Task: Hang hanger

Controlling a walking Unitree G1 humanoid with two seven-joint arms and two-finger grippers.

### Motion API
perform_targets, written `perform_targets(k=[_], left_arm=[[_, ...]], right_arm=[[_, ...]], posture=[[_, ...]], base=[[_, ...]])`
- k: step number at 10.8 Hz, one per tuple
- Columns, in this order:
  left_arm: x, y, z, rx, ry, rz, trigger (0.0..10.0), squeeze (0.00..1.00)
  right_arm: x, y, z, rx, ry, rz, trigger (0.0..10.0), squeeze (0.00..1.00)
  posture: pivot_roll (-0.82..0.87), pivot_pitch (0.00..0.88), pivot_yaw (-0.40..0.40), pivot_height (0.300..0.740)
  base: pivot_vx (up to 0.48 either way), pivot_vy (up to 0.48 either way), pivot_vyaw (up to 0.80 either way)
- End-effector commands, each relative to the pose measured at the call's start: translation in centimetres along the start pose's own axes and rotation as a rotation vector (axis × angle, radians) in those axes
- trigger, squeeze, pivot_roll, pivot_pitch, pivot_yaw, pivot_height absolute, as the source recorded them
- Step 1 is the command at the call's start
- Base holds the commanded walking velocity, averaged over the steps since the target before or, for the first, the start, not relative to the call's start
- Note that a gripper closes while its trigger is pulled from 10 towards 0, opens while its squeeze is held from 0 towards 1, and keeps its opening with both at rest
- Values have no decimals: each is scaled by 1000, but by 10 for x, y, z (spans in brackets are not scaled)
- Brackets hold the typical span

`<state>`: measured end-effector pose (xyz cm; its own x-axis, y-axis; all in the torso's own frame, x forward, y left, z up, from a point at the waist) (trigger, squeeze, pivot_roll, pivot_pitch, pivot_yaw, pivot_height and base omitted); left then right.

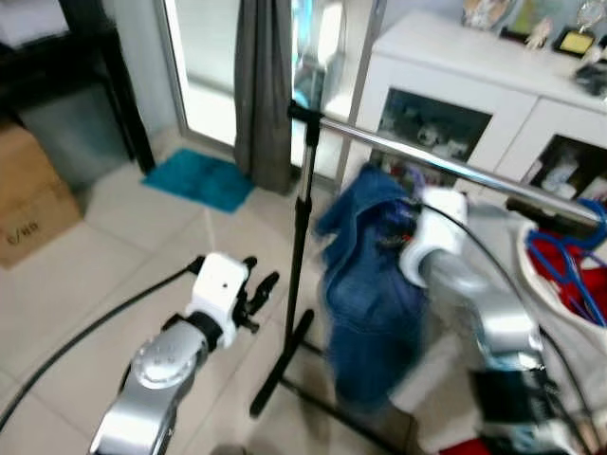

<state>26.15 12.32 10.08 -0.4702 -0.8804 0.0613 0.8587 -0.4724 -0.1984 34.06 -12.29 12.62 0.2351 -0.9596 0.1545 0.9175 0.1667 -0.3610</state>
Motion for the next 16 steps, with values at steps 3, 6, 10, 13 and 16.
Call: perform_targets(k=[3, 6, 10, 13, 16], left_arm=[[6, 1, 9, 30, 9, -53, 10000, 0], [8, 2, 13, 39, 28, -74, 10000, 0], [13, -2, 24, 73, 41, -129, 10000, 0], [14, -4, 21, 56, 53, -144, 10000, 0], [8, 1, 23, 63, 33, -110, 10000, 0]], right_arm=[[26, 11, 21, 9, 50, -110, 10000, 0], [30, 25, 42, 42, 48, -111, 10000, 0], [22, 48, 43, -48, 36, -59, 10000, 0], [11, 53, 30, -119, 42, -3, 10000, 4], [18, 45, 56, 87, 82, 44, 10000, 1000]], posture=[[152, 0, -58, 740], [158, 0, -65, 740], [169, 0, -77, 740], [167, 0, -76, 740], [157, 0, -59, 740]], base=[[0, 0, 0], [0, 0, 0], [0, 0, 0], [0, 0, 0], [0, 0, 0]])
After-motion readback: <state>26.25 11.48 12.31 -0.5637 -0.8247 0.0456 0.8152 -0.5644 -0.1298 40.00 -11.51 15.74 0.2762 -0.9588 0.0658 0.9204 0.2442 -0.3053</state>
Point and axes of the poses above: a point about 5 cm out from each wrist's last joint towards the gripper, its own y axis pointing out of the wrist towards the gripper, its own z axis along the axis of the wrist's last joint, x = y × z, the point moved 3 cm from there along y, pointing out of the wrist towards the gripper, and after that the axes turned 11 degrees about -y, right-handed, at the moved point
